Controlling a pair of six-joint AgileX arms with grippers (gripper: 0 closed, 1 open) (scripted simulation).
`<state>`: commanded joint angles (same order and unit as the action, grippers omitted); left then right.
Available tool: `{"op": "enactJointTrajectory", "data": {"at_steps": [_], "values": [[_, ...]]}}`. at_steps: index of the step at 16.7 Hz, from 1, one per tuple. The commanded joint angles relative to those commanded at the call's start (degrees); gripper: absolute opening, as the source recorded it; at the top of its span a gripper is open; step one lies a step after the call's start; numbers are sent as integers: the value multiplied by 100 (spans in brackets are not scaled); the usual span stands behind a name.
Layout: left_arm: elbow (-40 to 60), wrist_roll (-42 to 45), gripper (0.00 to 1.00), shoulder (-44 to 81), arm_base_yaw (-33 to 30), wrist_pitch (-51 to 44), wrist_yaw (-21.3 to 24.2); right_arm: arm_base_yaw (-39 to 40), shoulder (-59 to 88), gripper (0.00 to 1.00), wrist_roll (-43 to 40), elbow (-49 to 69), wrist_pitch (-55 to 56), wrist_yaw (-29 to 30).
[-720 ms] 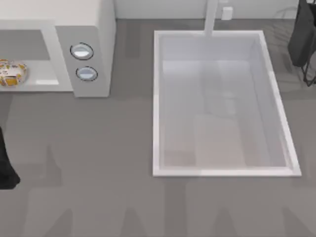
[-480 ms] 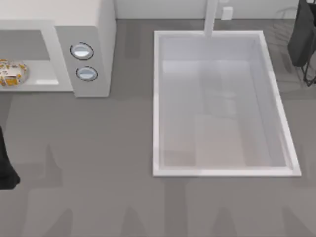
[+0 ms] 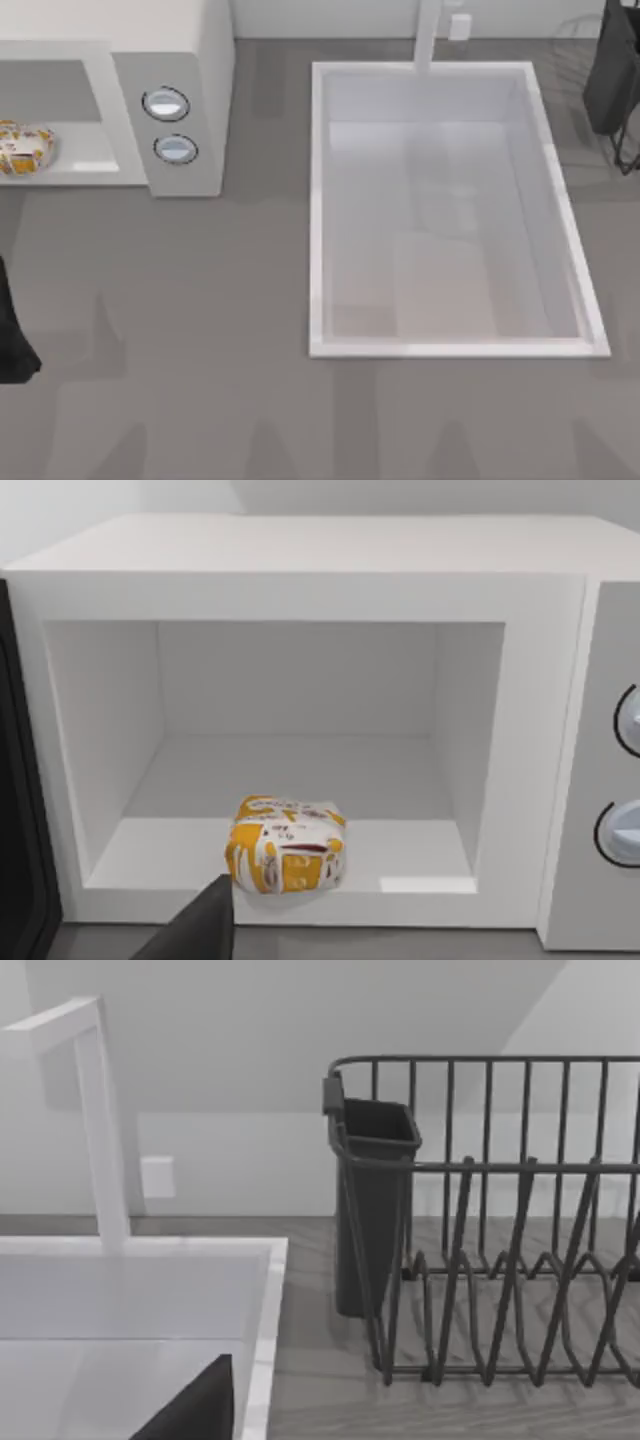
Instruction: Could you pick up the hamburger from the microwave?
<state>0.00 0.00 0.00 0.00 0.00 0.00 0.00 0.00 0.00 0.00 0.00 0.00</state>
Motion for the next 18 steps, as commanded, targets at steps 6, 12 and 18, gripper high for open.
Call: {"op": "enactJointTrajectory", "data": {"at_steps": [6,12,18], "values": [[0,0,100,0,0,0,0,0,0,100,0,0,0,0],[0,0,100,0,0,0,0,0,0,100,0,0,0,0],[521,43,100,1240,88,760,109,0,0,100,0,0,0,0]]}}
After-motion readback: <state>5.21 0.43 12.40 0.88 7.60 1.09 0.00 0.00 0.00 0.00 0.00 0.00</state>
